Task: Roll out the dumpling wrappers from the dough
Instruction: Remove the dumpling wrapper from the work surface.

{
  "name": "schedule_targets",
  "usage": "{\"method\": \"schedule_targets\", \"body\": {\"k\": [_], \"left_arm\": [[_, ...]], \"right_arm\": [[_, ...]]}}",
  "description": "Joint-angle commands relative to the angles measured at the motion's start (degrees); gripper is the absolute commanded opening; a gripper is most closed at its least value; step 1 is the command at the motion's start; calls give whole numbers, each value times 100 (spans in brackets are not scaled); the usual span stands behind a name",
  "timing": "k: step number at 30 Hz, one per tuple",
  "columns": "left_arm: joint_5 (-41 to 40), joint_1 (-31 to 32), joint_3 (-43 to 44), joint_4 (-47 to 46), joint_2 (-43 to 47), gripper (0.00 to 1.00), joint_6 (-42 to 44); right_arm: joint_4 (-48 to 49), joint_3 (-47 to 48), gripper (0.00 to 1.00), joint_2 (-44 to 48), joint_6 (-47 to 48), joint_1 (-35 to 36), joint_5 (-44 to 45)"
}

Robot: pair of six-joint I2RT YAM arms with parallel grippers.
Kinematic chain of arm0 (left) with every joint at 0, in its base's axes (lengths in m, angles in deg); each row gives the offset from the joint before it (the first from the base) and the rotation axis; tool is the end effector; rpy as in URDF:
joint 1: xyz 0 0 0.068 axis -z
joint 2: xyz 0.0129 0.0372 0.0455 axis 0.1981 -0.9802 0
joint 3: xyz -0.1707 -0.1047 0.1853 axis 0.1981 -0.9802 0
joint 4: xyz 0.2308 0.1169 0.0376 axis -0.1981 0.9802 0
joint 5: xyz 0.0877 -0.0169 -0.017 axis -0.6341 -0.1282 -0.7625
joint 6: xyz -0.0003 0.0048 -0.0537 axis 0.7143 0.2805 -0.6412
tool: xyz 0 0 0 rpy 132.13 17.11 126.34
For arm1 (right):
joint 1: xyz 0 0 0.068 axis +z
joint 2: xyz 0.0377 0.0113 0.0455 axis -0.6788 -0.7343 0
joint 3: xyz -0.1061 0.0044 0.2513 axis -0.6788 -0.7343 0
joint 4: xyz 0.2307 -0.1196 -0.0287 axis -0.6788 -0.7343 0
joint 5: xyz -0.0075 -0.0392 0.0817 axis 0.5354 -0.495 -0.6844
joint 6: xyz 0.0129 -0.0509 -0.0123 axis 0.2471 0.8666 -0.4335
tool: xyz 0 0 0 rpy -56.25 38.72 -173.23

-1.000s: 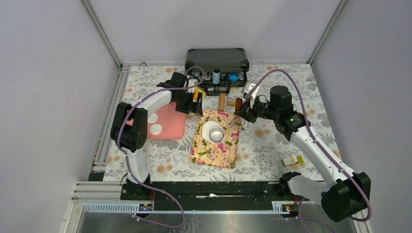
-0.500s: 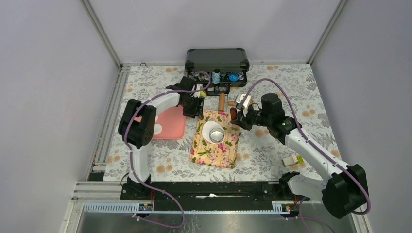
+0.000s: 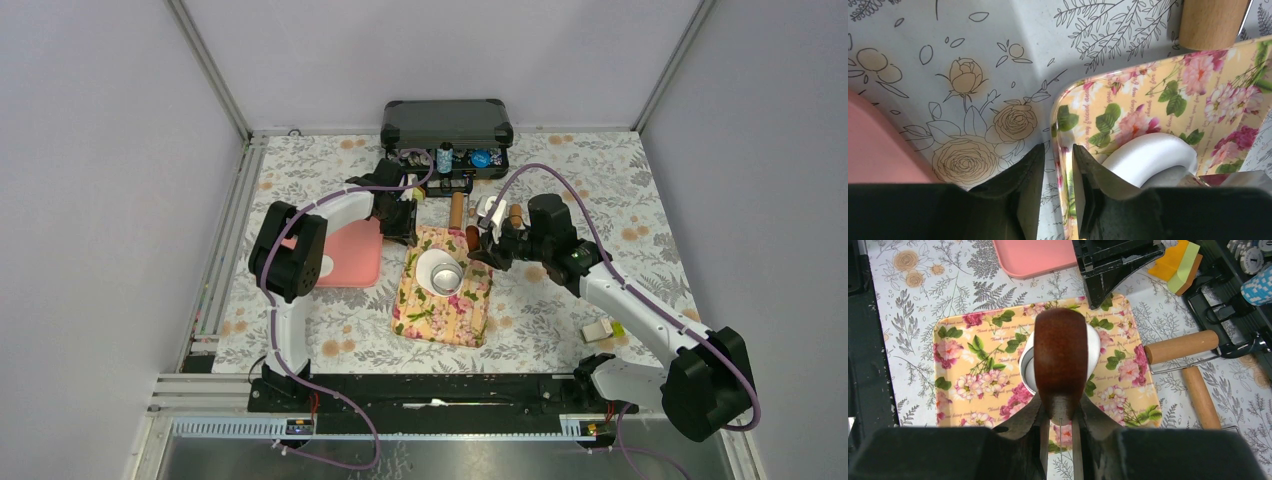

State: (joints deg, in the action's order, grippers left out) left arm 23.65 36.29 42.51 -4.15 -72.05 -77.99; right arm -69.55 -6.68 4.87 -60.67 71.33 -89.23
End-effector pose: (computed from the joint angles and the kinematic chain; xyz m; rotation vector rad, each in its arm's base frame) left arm 0.3754 -0.1847 0.1606 0.2754 2.7750 -0.5797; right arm 0.2195 0.1432 0.2777 -1.2390 1.5319 0.6496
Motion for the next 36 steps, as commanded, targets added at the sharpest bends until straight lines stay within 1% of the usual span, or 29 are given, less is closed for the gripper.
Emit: {"method": "schedule_targets", "body": {"k": [1,21,23,28,36], "left_arm": [[-141,27,-62,-223,-50,30,-179],[-491,30,-279,-277,-90,4,-515],[-470,36,-274,-277,-93,0,-516],[-463,45,-279,-268,-61,0,-499],[-488,135,-292,-259,-58,0,-388]], "right_arm": [[64,158,0,-50,85,98,-182],[55,63,0,-202,205,183,-103],[-38,68,0,-234,285,179,-51],[-252,81,0,-270,476,192,98],[-129,23,0,-285,564,214,412]]}}
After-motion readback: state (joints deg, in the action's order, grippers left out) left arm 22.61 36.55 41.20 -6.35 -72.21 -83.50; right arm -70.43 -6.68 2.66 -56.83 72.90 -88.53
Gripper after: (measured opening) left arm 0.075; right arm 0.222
